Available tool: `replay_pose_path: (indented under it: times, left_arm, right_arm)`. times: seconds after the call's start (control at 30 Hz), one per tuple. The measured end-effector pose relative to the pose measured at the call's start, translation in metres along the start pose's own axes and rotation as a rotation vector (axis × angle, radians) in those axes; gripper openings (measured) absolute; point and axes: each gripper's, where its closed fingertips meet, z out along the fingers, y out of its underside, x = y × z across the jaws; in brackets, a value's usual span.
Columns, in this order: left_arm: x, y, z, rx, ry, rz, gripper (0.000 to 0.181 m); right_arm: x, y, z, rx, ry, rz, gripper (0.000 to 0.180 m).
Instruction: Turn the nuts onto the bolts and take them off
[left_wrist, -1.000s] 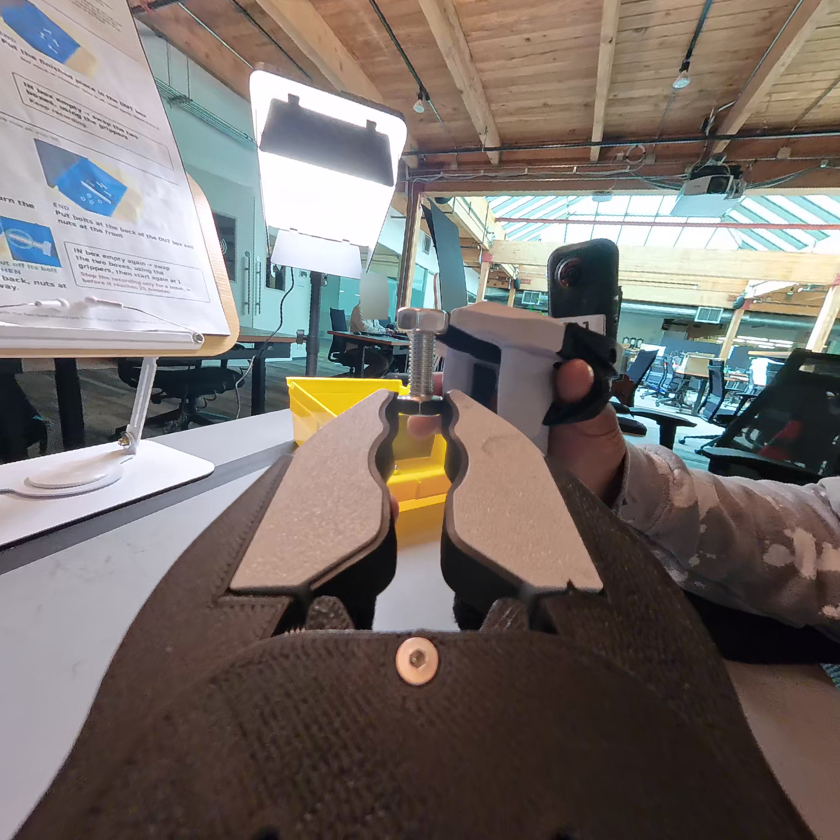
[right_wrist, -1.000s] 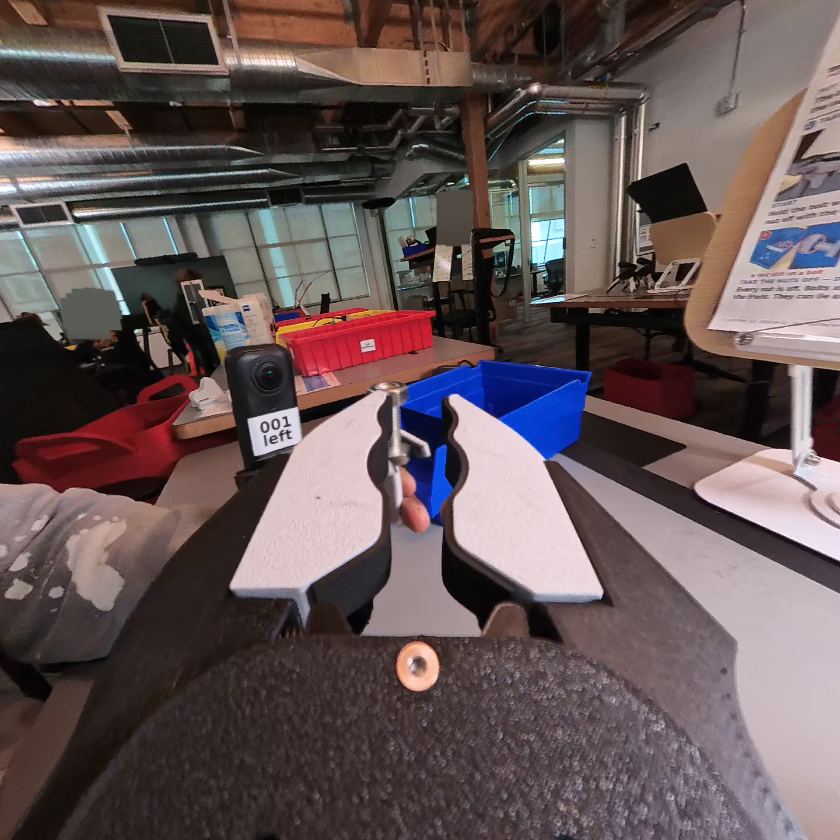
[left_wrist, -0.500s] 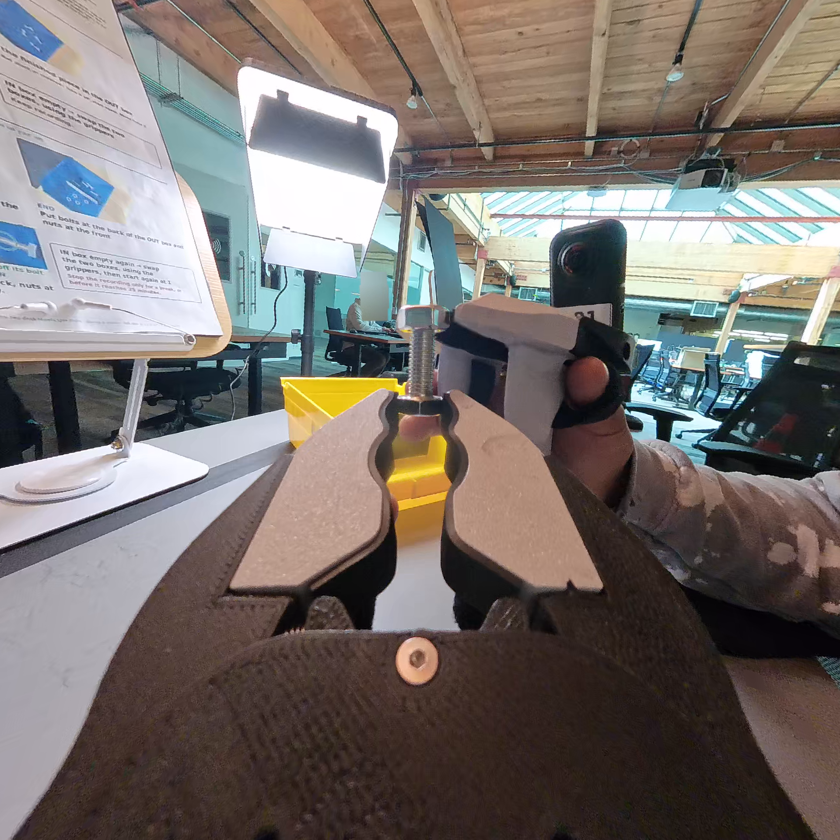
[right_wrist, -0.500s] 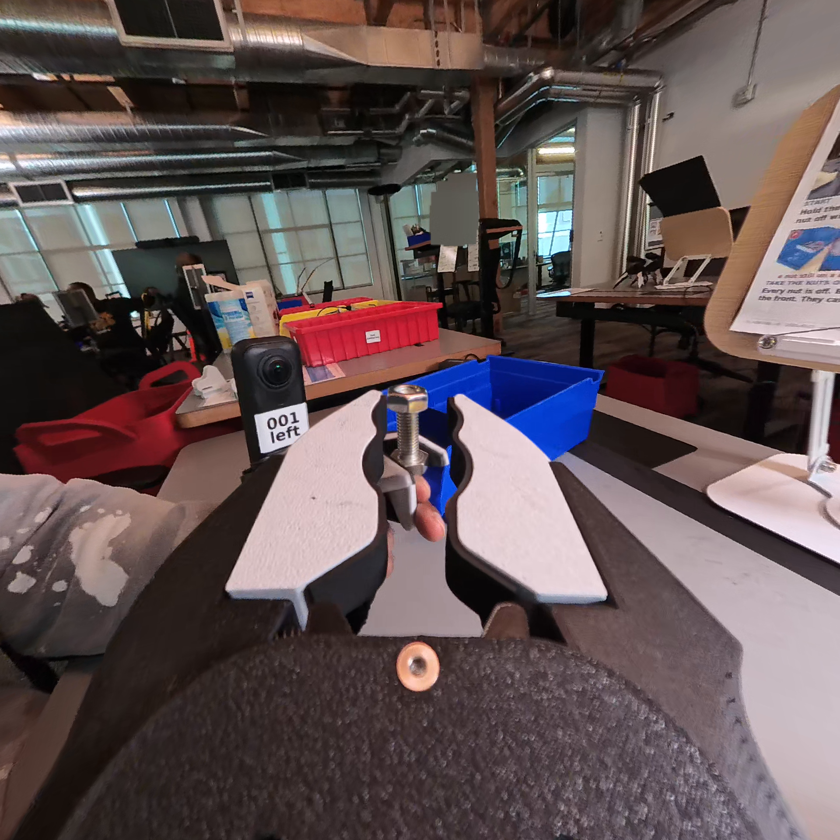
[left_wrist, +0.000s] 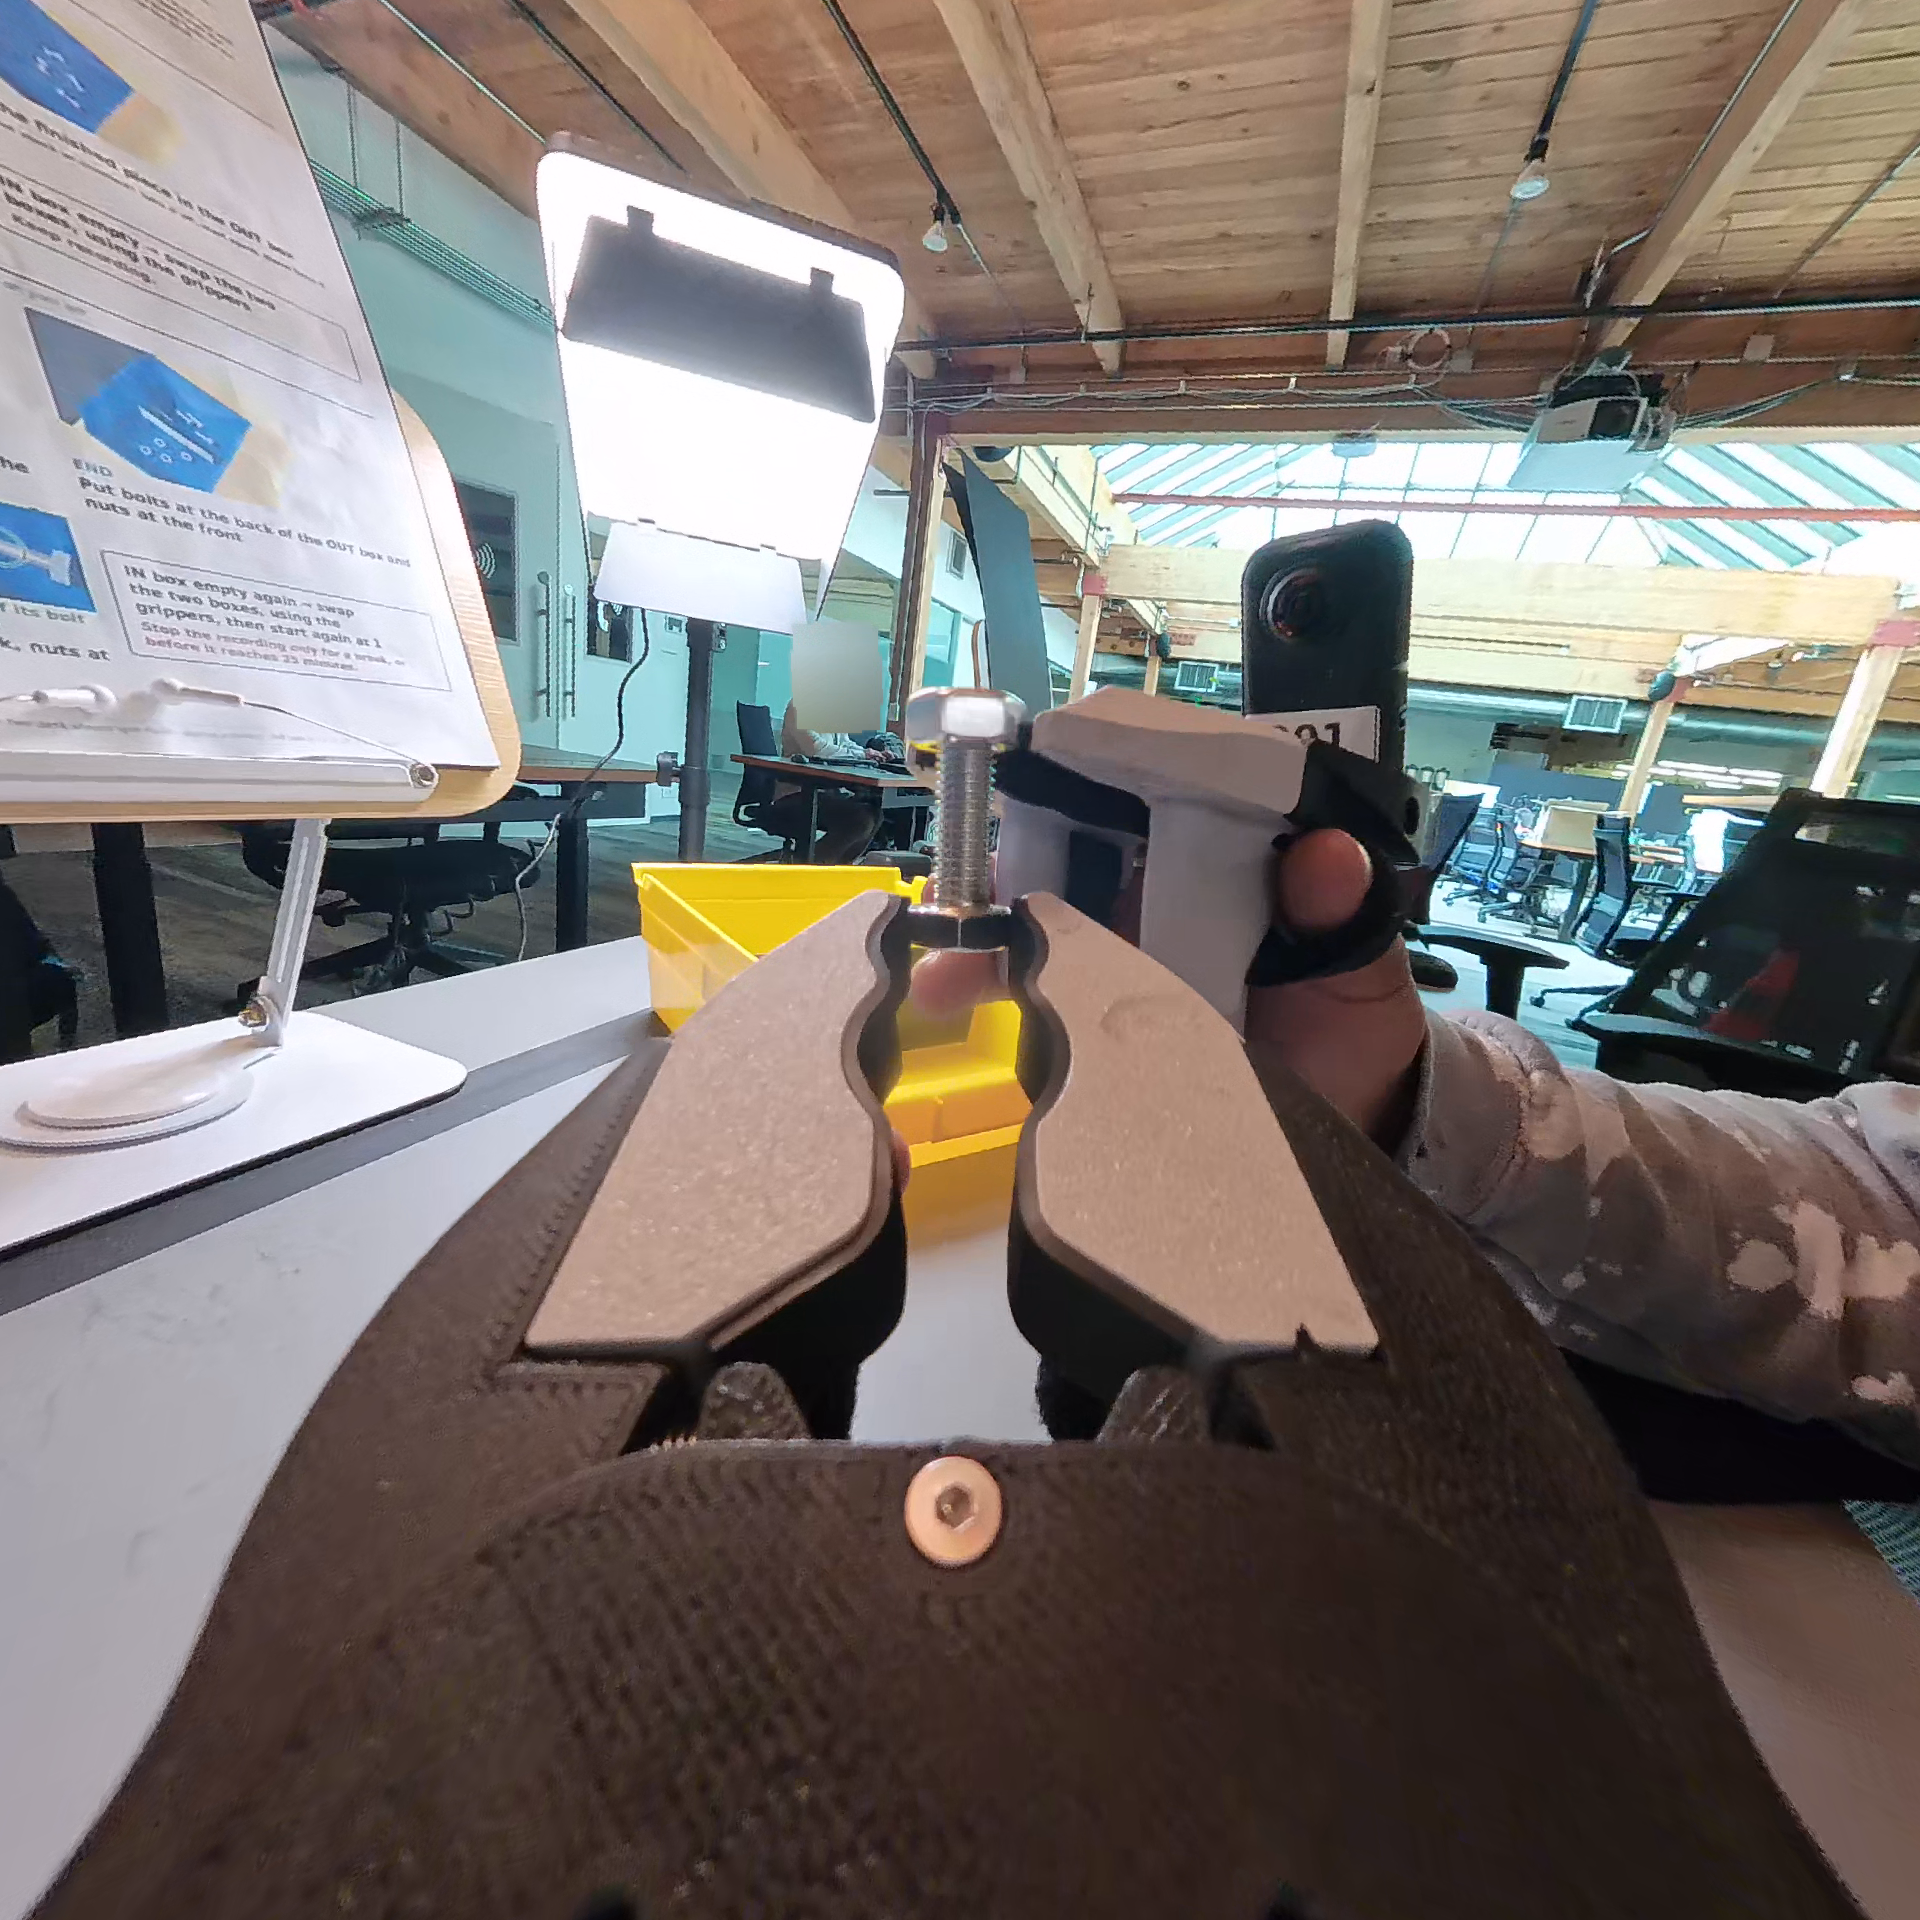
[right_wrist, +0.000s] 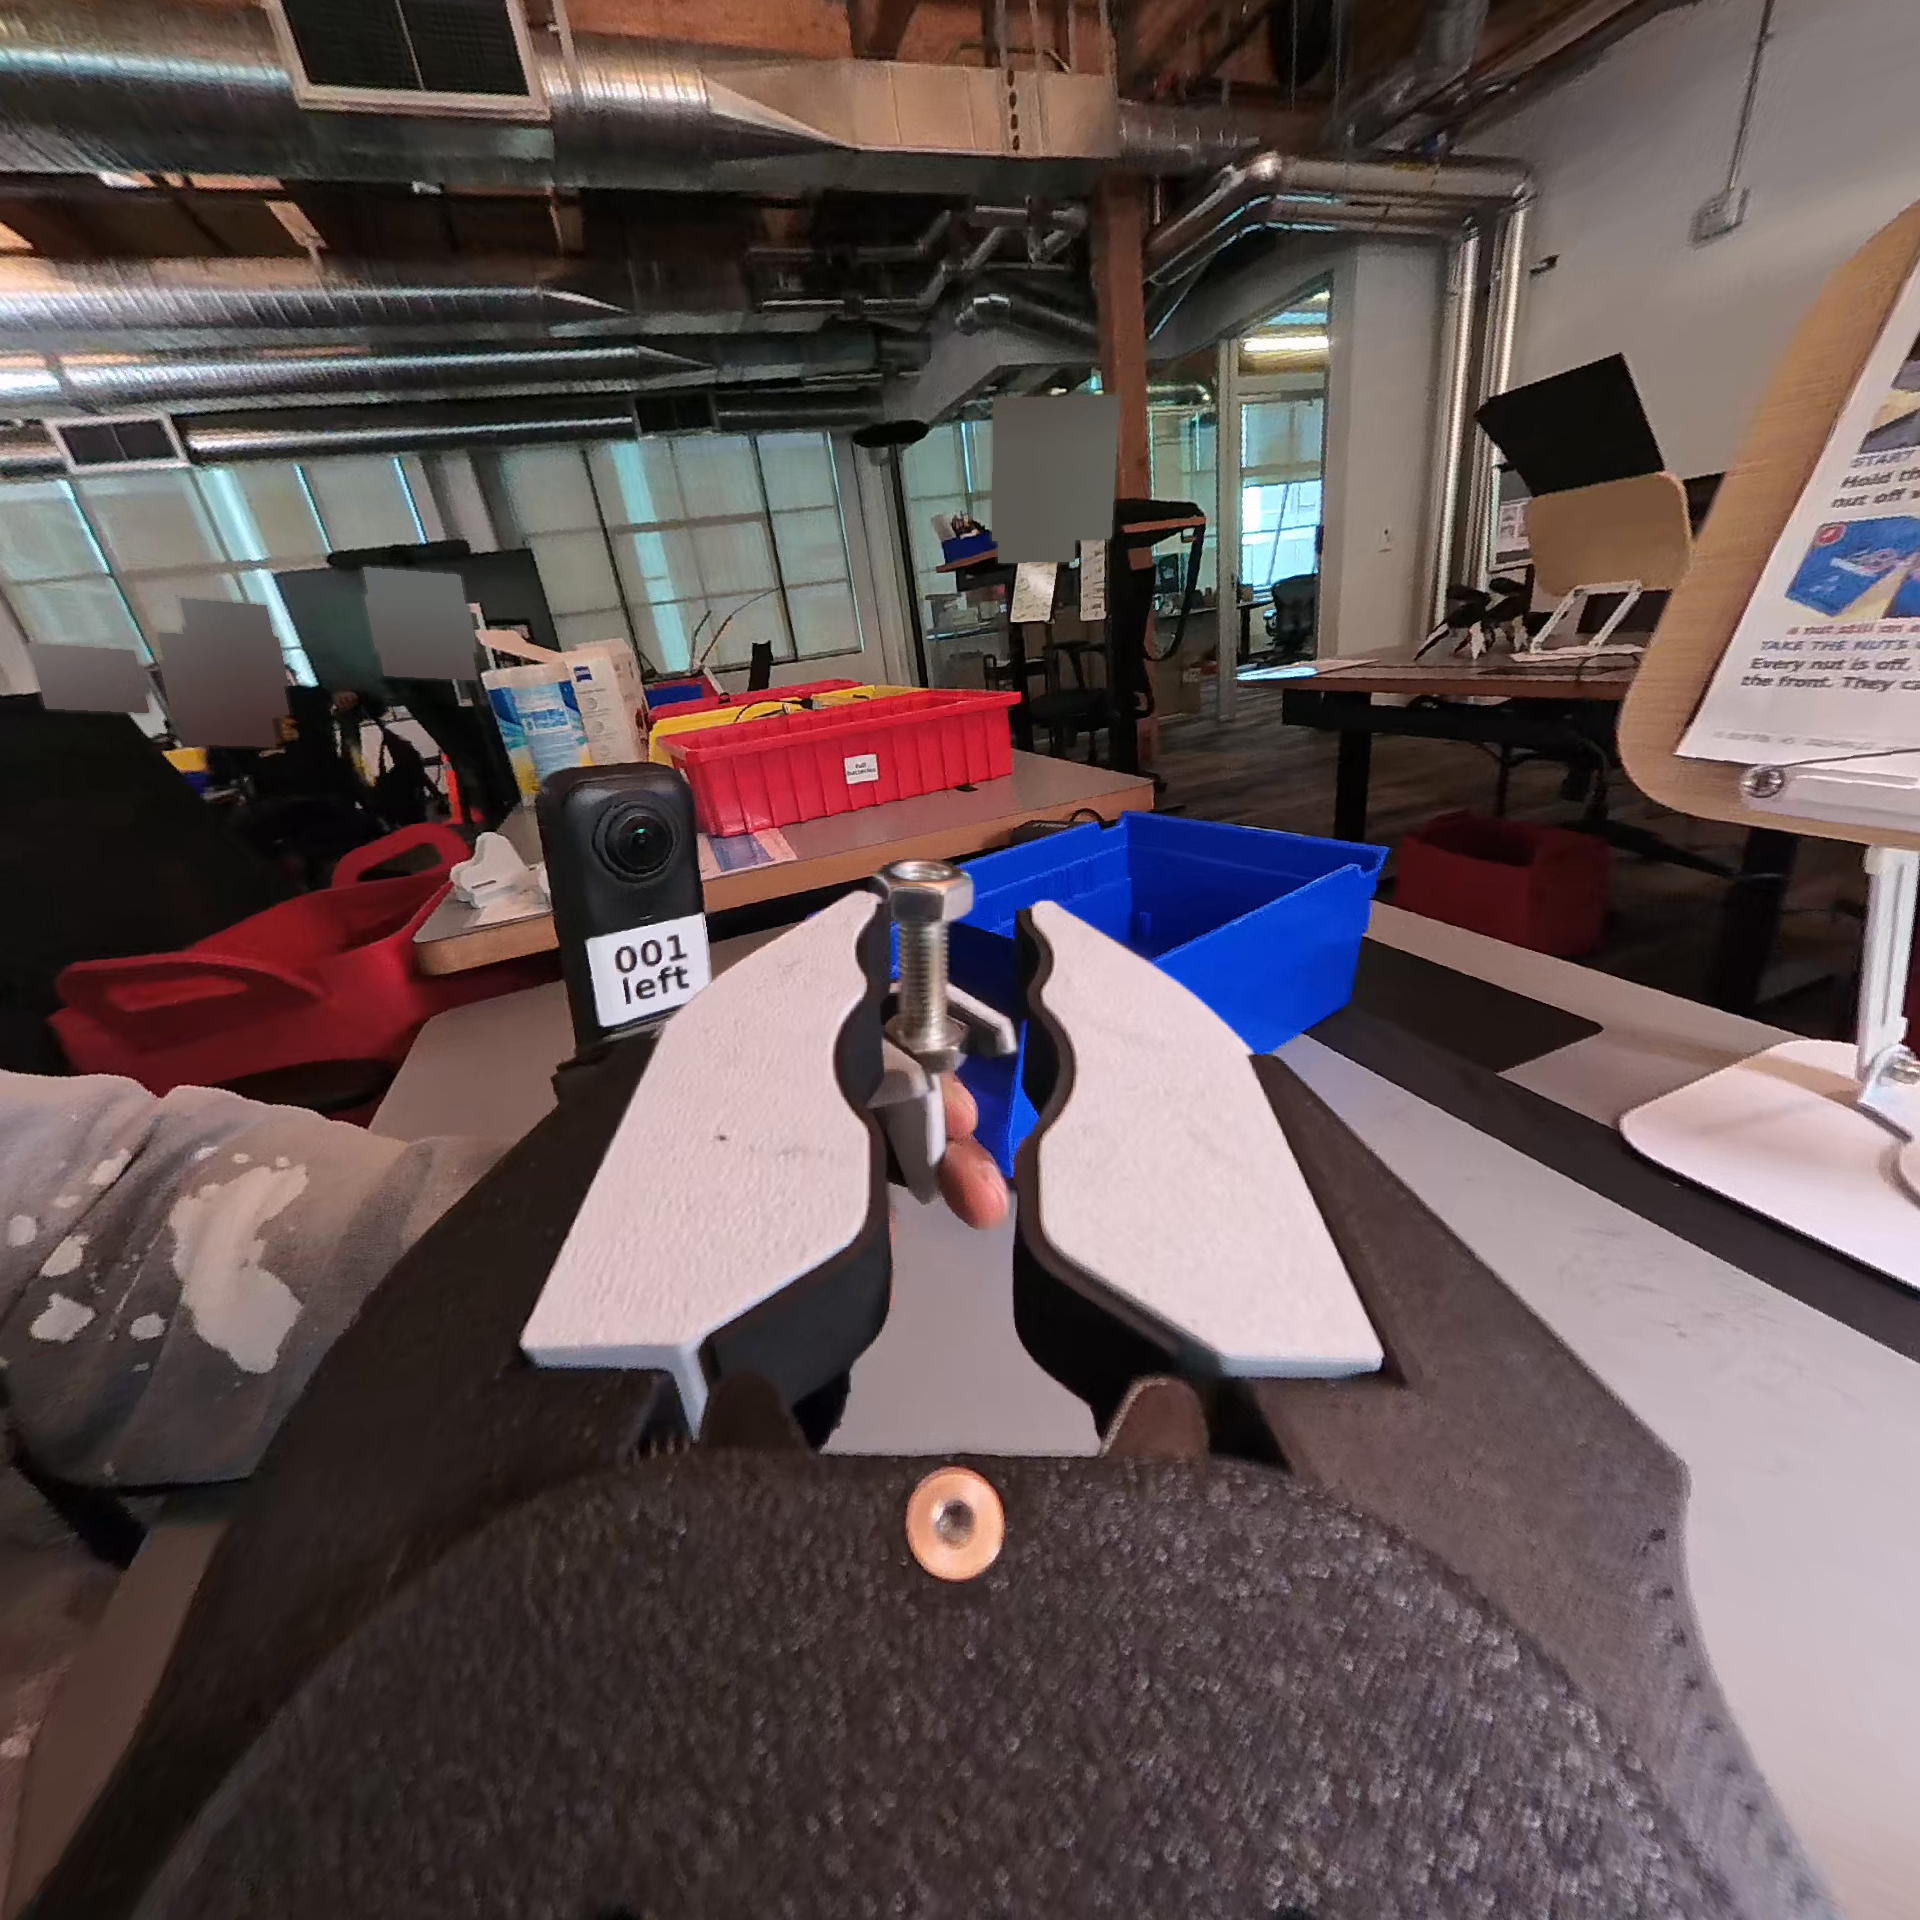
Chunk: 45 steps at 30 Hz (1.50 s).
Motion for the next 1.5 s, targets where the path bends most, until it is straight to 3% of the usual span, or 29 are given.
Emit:
replay_pose_path:
  times: [0.1,0.33,0.47,0.77,1.13,1.5]
  left_arm:
    - [-0.001,-0.003,-0.001,0.013,0.001,-0.003,0.019]
    - [0.000,0.002,0.000,-0.010,0.004,0.004,0.019]
    - [0.002,-0.001,-0.001,0.004,0.015,-0.003,0.019]
    - [0.002,0.004,0.000,-0.016,0.009,0.000,0.019]
    - [0.001,0.002,-0.001,-0.005,0.005,-0.001,0.019]
    - [0.004,0.017,0.002,-0.078,0.021,0.051,0.019]
  right_arm:
    - [0.012,-0.004,-0.007,0.018,0.039,0.013,0.013]
    - [-0.002,-0.002,-0.001,-0.002,-0.001,-0.012,0.022]
    - [0.012,-0.003,-0.006,0.010,0.057,-0.003,0.010]
    - [-0.003,-0.002,-0.002,-0.007,0.008,-0.025,0.022]
    - [0.004,-0.004,-0.006,0.000,0.015,-0.014,0.020]
    - [0.001,0.017,-0.005,-0.263,0.010,-0.081,0.024]
